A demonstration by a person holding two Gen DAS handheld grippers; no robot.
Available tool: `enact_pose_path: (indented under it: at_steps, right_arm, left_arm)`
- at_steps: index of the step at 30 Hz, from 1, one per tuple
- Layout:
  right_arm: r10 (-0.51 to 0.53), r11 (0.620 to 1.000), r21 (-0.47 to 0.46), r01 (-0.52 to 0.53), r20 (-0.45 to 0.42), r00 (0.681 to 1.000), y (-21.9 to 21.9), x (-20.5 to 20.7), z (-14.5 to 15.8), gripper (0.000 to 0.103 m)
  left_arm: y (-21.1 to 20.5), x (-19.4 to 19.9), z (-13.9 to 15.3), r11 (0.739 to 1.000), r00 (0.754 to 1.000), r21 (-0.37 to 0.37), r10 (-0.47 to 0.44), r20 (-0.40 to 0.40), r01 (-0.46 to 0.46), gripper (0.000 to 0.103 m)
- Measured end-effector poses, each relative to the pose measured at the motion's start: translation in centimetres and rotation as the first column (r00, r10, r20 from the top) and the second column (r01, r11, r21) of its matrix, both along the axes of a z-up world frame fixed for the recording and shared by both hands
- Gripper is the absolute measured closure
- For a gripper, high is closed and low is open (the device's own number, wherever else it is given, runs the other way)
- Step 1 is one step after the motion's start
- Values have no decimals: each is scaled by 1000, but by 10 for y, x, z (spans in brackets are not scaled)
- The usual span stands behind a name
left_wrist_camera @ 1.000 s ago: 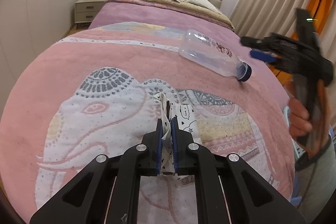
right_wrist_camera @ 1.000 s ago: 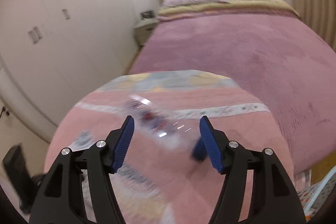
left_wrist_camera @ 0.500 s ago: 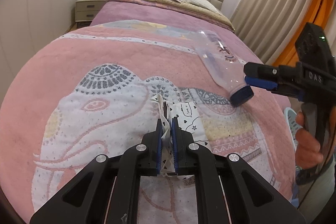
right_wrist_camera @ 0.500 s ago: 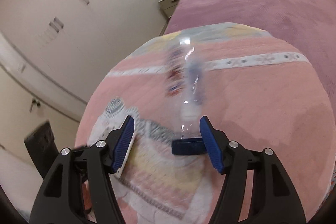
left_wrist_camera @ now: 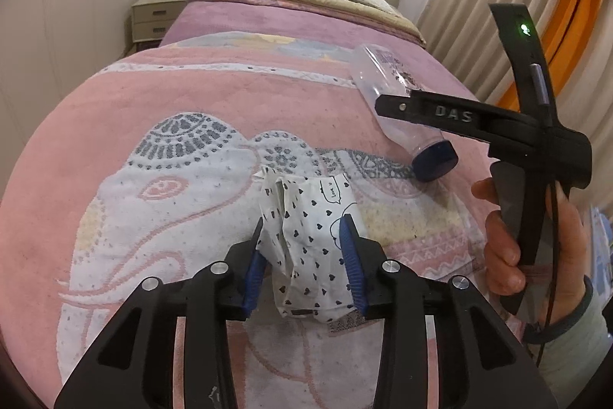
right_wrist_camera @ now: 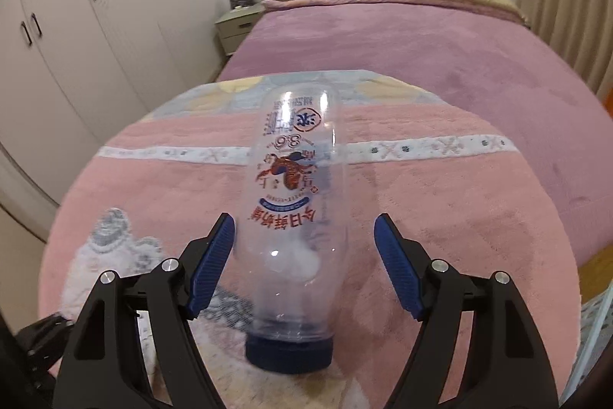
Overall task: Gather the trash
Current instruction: 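Grasp the white dotted paper with the left tool while the right tool grasps the clear water bottle, then carry paper and bottle over the blue basket and open both tools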
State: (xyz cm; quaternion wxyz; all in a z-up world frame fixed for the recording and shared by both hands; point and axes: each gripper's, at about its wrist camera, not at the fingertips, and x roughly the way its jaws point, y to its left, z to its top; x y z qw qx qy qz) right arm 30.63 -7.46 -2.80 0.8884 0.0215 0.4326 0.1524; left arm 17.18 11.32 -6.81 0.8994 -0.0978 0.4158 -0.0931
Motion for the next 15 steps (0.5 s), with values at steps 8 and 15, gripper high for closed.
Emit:
enact_pose_path:
  at_steps: [8, 15]
  right_arm:
    - [-12, 1000, -23, 12, 21, 1000, -7, -8, 2, 50]
    - [-58, 997, 49, 53, 108, 992, -48, -55, 39, 50]
  left_arm:
    - [-5, -6, 8, 1000, 1000, 19, 2, 25, -2, 99]
    - [-41, -26, 51, 996, 985, -19, -82, 149, 85, 100]
